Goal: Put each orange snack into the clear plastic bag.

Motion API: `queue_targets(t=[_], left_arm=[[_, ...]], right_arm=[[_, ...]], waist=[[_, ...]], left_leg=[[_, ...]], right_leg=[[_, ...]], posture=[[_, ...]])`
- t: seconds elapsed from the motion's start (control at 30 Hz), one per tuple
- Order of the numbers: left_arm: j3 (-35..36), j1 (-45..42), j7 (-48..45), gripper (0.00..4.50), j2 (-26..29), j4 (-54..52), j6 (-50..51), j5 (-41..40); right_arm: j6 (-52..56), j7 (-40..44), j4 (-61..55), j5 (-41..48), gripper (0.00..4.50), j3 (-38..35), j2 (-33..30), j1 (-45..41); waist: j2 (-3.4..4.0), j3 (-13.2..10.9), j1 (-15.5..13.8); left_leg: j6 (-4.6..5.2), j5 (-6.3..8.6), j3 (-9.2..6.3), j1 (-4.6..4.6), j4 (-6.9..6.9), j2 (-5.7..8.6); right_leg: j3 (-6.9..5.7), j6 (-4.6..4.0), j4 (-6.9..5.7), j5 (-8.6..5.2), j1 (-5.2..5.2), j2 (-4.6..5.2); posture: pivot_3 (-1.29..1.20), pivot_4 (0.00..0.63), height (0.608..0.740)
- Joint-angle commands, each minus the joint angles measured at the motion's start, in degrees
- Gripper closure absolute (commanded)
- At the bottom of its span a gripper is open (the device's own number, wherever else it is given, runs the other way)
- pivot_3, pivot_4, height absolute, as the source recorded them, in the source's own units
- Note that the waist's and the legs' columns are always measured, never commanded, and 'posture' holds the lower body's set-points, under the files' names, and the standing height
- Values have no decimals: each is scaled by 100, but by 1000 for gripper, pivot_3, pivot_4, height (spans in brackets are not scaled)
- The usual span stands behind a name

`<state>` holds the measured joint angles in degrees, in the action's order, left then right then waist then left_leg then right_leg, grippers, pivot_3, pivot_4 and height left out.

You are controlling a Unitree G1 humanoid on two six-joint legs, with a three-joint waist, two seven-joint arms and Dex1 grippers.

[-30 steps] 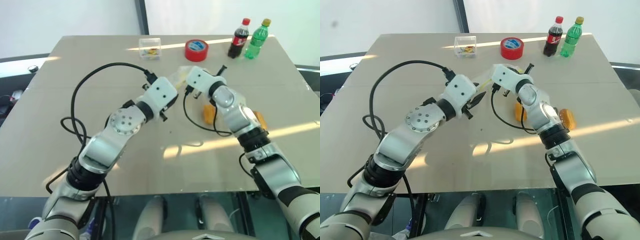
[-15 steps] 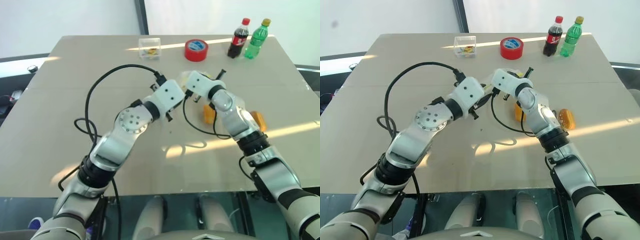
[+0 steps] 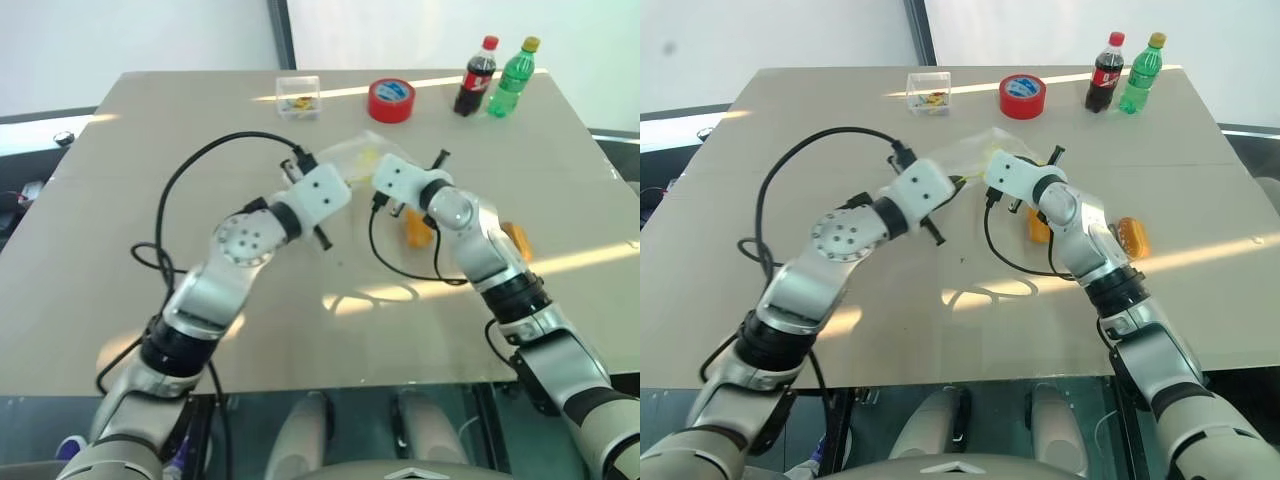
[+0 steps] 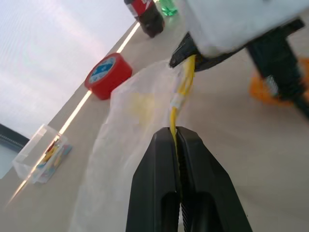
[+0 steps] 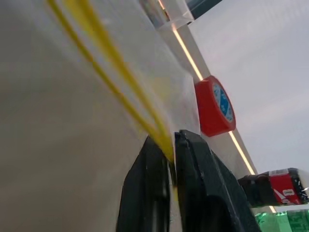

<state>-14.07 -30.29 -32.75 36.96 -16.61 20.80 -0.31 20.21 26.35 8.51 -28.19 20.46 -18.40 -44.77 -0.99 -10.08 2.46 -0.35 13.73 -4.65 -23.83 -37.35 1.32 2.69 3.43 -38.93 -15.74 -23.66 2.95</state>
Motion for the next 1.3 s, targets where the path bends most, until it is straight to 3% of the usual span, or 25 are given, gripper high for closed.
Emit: queue_targets(t=[0.03, 0.1, 0.2, 0.23, 0.3, 0.47, 0.63, 0.87, 1.07, 1.3], left_arm=[[703, 12, -849, 4500, 268, 521, -1119, -600], [788, -5, -1088, 4500, 369, 896, -1574, -596], [859, -14, -1225, 4500, 328, 1167, -1863, -596], [873, 4, -1217, 4500, 295, 1184, -1897, -595], [893, 24, -1224, 4500, 255, 1217, -1961, -584], [903, 89, -1241, 4500, 202, 1249, -2108, -549], [902, 104, -1302, 4500, 231, 1268, -2245, -527], [896, 237, -1361, 4500, 295, 1129, -2470, -444], [916, 296, -1374, 4500, 312, 1082, -2443, -413], [945, 236, -1354, 4500, 286, 1076, -2364, -405]], right_arm=[[388, 407, -906, 127, 2103, -136, -131, 283], [818, 691, -1449, 420, 1254, -287, -82, 577], [1460, 1020, -2283, 826, 1254, -534, -35, 943], [1807, 1050, -2626, 1046, 1714, -745, 86, 1070], [2354, 1067, -3065, 1360, 2128, -1015, 267, 1198], [3417, 832, -3460, 2135, 4467, -1463, 1065, 1193], [3589, 411, -3127, 2540, 4467, -1653, 1562, 981], [3458, -6, -2774, 2938, 4467, -1737, 1735, 861], [3748, -54, -2896, 3500, 4467, -1931, 1752, 870], [4138, 75, -3403, 4124, 4467, -1934, 1359, 1109]], waist=[[0, 0, -20], [0, 0, -36], [0, 0, -41], [0, 0, -40], [-1, 0, -35], [0, 3, 8], [0, 3, 1], [0, 3, -2], [0, 3, 1], [0, 3, -1]], left_leg=[[0, 0, -3, 0, 0, -1], [1, 0, -6, -1, -5, 2], [3, 2, -12, -1, -8, 6], [6, 3, -12, -1, -9, 7], [8, 4, -16, -3, -10, 6], [10, 5, -15, 3, -11, 4], [9, 5, -15, 5, -12, 3], [3, 1, -17, 4, -12, 5], [7, 3, -17, 4, -12, 5], [12, 6, -17, 3, -12, 5]], right_leg=[[-3, 0, 1, 0, 1, 0], [-7, 0, 0, 0, 4, 3], [-11, 0, 0, 0, 10, 5], [-12, 0, 0, 0, 10, 5], [-14, 0, -1, 0, 10, 4], [-13, 0, -12, 0, 10, -1], [-12, 0, -17, 0, 9, -4], [-14, 0, -15, 0, 9, -1], [-13, 0, -16, 0, 9, -2], [-14, 0, -15, 0, 9, -2]], posture=[[0, 150, 740], [0, 150, 740], [0, 150, 740], [0, 150, 740], [0, 150, 740], [0, 150, 740], [0, 150, 740], [0, 150, 740], [0, 150, 740], [0, 150, 740]])
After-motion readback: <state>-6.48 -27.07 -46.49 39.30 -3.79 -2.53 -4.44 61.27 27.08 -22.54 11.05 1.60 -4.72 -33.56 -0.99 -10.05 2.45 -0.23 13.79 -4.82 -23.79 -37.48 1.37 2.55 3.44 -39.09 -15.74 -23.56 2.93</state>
